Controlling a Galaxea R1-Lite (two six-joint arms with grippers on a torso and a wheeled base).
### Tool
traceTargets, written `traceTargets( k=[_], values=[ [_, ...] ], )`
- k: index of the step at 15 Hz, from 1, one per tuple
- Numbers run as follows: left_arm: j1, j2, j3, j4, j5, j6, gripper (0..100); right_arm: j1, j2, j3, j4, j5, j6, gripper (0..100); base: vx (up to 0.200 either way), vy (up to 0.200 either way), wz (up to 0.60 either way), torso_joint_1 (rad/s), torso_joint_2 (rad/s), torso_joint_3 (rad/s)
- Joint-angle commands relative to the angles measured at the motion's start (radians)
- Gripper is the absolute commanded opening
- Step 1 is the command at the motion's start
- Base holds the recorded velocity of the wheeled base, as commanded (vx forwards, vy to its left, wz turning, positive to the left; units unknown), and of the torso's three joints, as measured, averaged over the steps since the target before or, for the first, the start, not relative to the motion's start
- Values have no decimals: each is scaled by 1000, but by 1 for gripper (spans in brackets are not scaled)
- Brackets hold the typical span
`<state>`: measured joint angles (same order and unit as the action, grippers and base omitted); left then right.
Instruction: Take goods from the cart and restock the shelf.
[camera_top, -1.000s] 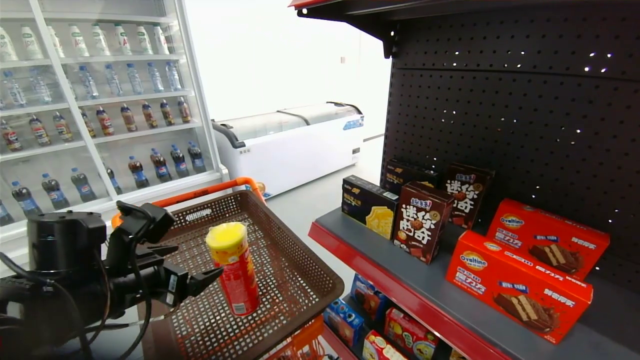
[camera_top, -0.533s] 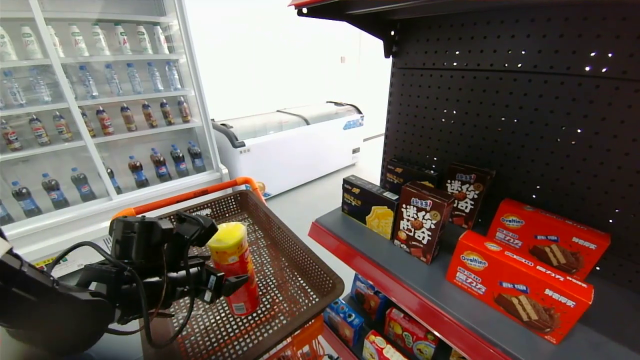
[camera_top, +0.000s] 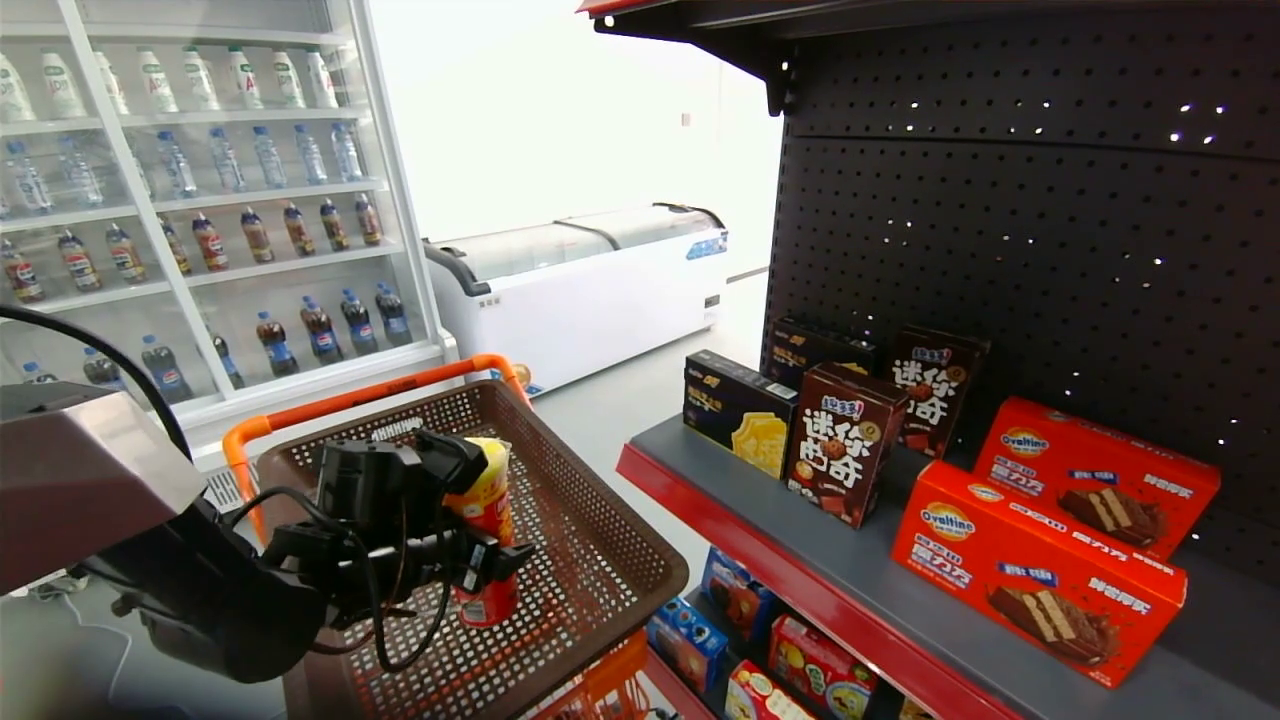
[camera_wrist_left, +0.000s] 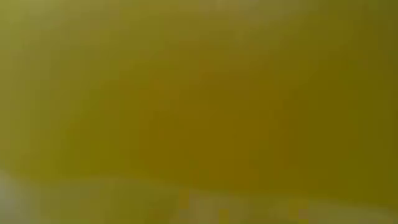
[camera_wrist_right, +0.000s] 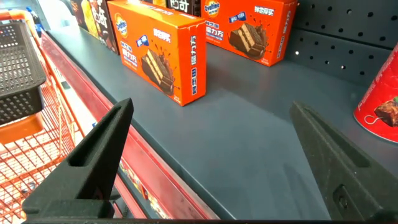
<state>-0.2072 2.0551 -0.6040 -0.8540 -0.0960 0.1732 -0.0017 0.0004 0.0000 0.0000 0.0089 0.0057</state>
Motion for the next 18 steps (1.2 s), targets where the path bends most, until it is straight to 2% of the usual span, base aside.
traceTargets(
  k=[1,5,6,10,12,14,16,17,18],
  values=[
    [-1,39,-11,-11,1,2,100,0,0,0,0,0,0,100,0,0,0,0,0,0],
    [-1,56,-26,-36,1,0,100,0,0,0,0,0,0,100,0,0,0,0,0,0],
    [-3,62,-51,-28,1,-1,0,0,0,0,0,0,0,100,0,0,0,0,0,0],
    [-4,43,-66,-2,15,2,0,0,0,0,0,0,0,100,0,0,0,0,0,0],
    [-15,-32,-118,10,27,-3,0,0,0,0,0,0,0,100,0,0,0,0,0,0],
    [-15,-105,-187,29,13,2,0,0,0,0,0,0,0,100,0,0,0,0,0,0],
    [-24,-159,-270,165,13,19,0,0,0,0,0,0,0,100,0,0,0,0,0,0],
    [-35,-196,-322,277,10,17,0,0,0,0,0,0,0,100,0,0,0,0,0,0],
    [-47,-213,-350,308,13,19,0,0,0,0,0,0,0,100,0,0,0,0,0,0]
  ],
)
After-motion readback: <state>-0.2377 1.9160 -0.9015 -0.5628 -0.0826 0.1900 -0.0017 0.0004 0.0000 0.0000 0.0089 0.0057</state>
